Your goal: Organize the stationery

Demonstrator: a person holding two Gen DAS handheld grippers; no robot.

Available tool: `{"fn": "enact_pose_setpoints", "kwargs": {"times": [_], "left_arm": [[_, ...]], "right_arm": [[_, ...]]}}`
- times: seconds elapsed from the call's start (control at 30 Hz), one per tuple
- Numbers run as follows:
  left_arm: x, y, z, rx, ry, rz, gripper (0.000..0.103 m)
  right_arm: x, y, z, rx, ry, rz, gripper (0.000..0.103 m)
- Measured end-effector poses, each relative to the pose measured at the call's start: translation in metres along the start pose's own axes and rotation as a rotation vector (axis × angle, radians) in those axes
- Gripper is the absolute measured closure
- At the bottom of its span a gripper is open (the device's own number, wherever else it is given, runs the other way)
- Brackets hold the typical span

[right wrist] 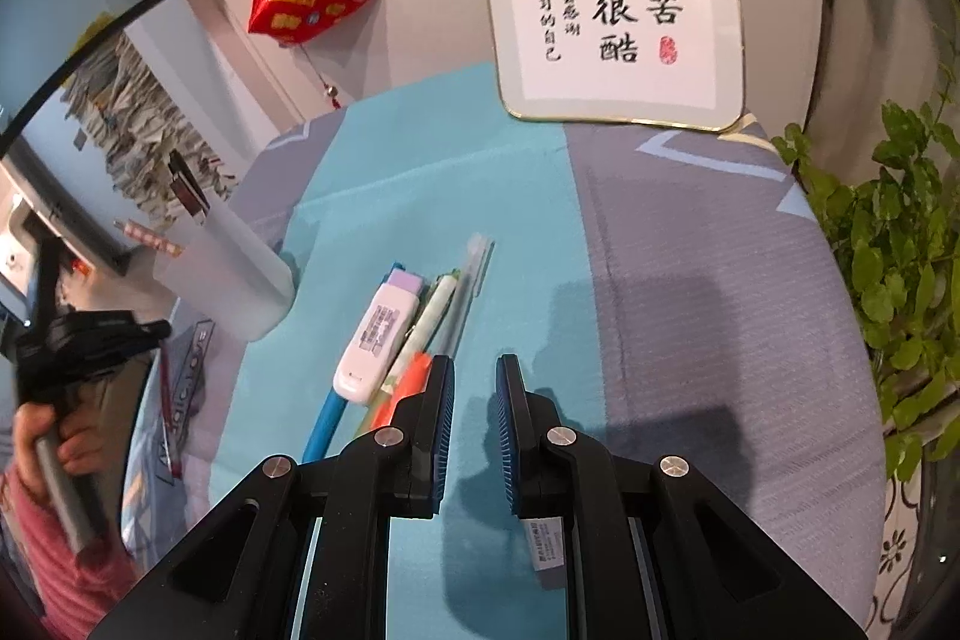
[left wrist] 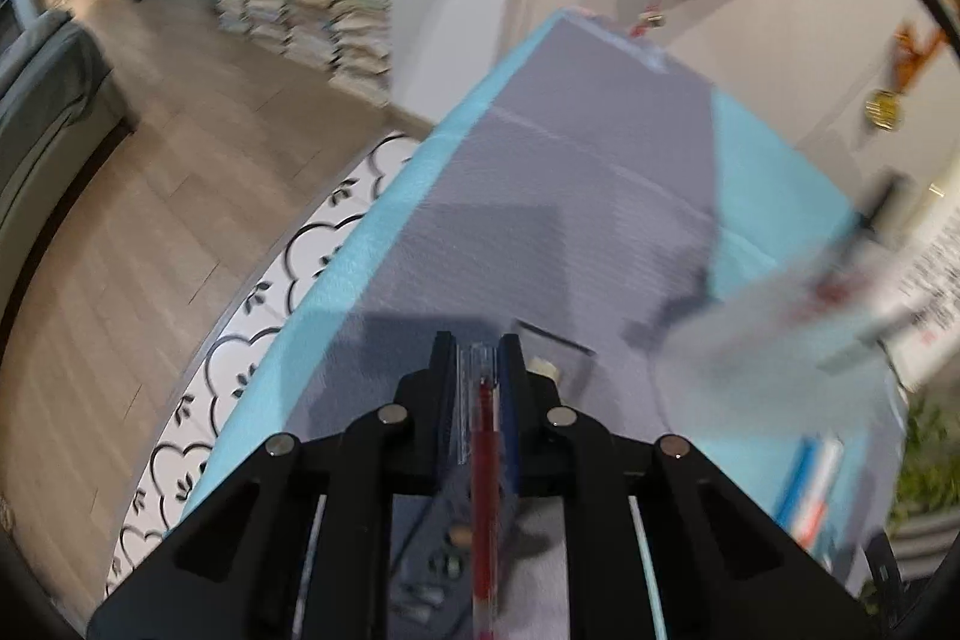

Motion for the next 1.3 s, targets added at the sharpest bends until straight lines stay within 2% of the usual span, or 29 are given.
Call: {"fn": "enact_pose_setpoints", "kwargs": {"times": [0.3, 0.43, 0.57, 0.67, 0.87, 0.97, 1.1, 1.17, 1.3], "left_arm": [[0.005, 0.106, -0.029, 0.201, -0.127, -0.179, 0.091], [-0.001, 0.151, -0.056, 0.292, -0.169, -0.261, 0.091], [-0.009, 0.184, -0.084, 0.346, -0.215, -0.330, 0.091], [-0.014, 0.198, -0.098, 0.359, -0.238, -0.374, 0.091], [-0.024, 0.190, -0.120, 0.319, -0.274, -0.435, 0.091], [-0.021, 0.169, -0.123, 0.304, -0.283, -0.392, 0.091], [-0.014, 0.133, -0.121, 0.234, -0.294, -0.350, 0.091], [-0.009, 0.116, -0.120, 0.226, -0.298, -0.297, 0.091], [-0.005, 0.102, -0.116, 0.205, -0.300, -0.260, 0.091]], "right_arm": [[0.004, 0.000, 0.006, -0.011, -0.004, 0.005, 0.090], [0.006, 0.003, 0.006, -0.014, -0.007, 0.002, 0.090], [0.007, 0.006, 0.003, -0.011, -0.016, -0.003, 0.090], [0.007, 0.010, 0.001, -0.006, -0.023, -0.012, 0.090], [0.008, 0.019, -0.004, 0.000, -0.034, -0.032, 0.090], [0.009, 0.020, -0.007, 0.005, -0.040, -0.034, 0.090], [0.010, 0.018, -0.009, 0.010, -0.049, -0.026, 0.090], [0.011, 0.017, -0.009, 0.011, -0.045, -0.021, 0.090], [0.011, 0.014, -0.006, 0.010, -0.041, -0.011, 0.090]]}}
Point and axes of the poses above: each gripper's, at about its wrist camera, not at the fingertips, and y roughly against the way its jaws point, z to its left, x to its underside, the point moved 8 cm from there along -y, roughly the way its jaws point, and after that the axes turned 9 degrees about y, right-handed, at the moved point
